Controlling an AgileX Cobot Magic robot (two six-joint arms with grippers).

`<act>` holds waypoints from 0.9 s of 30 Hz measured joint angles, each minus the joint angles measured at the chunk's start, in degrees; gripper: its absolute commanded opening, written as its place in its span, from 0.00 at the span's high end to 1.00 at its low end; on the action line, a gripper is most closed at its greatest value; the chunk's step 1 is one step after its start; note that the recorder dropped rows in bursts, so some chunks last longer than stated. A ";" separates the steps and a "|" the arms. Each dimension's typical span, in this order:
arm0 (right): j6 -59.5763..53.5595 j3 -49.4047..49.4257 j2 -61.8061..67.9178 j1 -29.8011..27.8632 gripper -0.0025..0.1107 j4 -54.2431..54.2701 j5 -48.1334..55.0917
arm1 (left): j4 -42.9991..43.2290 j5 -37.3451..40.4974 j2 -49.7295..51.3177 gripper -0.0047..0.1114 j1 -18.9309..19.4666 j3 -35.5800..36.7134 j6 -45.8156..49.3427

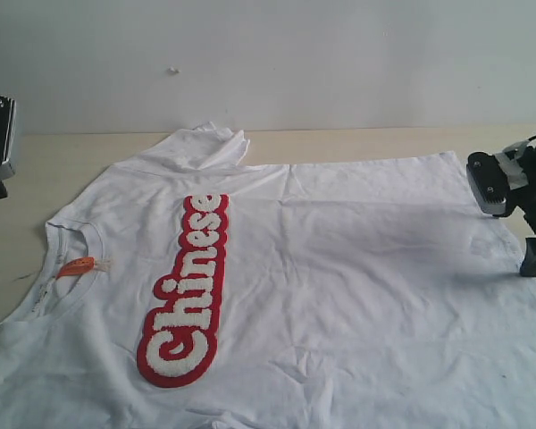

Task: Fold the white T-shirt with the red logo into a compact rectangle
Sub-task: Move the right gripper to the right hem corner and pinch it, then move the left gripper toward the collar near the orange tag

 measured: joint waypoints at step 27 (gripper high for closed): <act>0.65 -2.52 1.96 0.00 0.06 -0.30 5.47 | 0.00 0.00 0.00 0.07 0.00 0.00 0.00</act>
